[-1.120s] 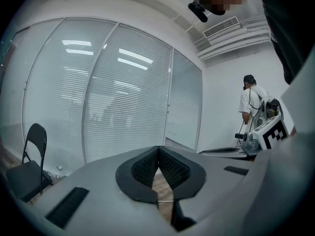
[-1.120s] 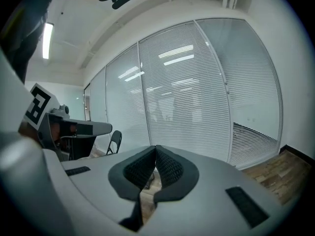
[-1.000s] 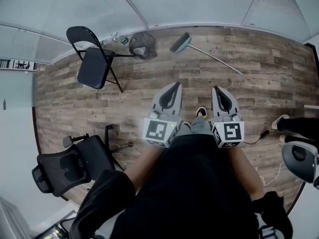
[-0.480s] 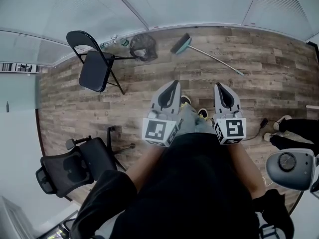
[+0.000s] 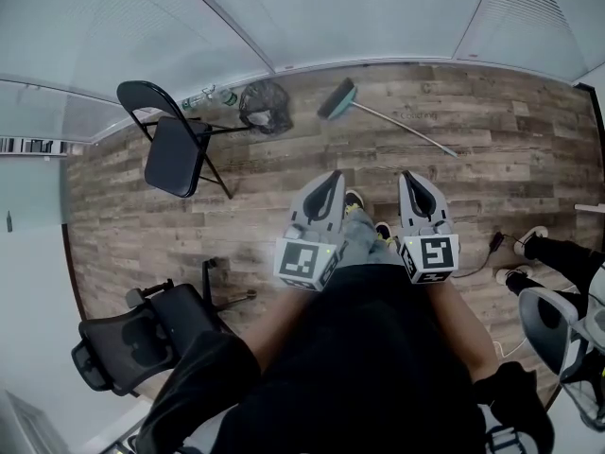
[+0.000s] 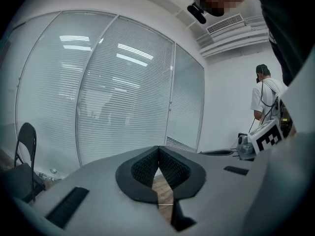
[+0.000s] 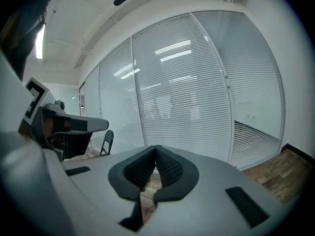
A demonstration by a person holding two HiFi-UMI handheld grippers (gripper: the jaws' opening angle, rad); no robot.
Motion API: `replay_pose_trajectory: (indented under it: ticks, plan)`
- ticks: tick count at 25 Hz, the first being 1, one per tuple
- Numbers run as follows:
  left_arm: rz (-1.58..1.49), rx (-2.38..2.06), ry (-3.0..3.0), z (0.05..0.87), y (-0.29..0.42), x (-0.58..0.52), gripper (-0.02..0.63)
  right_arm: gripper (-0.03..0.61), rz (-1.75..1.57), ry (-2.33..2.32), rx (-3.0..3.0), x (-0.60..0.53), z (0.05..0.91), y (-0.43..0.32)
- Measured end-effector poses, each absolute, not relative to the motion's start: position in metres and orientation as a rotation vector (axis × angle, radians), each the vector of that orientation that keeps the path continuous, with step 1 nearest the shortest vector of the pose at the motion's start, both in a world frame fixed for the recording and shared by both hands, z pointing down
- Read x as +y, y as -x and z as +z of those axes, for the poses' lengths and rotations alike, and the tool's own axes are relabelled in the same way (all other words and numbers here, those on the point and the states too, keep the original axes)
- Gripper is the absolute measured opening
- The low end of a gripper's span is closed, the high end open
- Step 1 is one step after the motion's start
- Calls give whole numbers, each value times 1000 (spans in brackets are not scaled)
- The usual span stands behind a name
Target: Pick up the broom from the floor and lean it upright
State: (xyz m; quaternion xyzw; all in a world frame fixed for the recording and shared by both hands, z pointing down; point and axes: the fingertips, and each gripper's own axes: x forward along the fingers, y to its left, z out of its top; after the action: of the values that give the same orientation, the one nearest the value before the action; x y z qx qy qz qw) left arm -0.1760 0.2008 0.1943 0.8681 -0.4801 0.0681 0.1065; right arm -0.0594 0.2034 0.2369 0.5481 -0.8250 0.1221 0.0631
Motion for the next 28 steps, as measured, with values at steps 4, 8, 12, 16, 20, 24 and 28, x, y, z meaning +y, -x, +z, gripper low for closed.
replay_pose_trajectory:
  ticks: [4,8,12,16,20,24,28]
  plan:
    - [184,-1401,-2563,197,189,168,20,14,338,-1646,-2486,170,232,75]
    - [151,-1409,-2552,197,207,132,20,14,319,-1641,-2473,139,229,87]
    - [112,-1409,-2555,197,224,105,20,14,303,-1626,-2472,112,228,103]
    - [119,-1392,-2540,205,237,90,20,14,285,-1645,-2462,93,226,114]
    - [123,-1364,-2539,210,236,76,20,14,280,-1664,-2444,78,224,112]
    - [114,-1366,-2540,208,238,70,20,14,289,-1680,-2414,78,228,107]
    - [108,-1385,-2538,205,246,61,20,14,313,-1690,-2402,73,229,106]
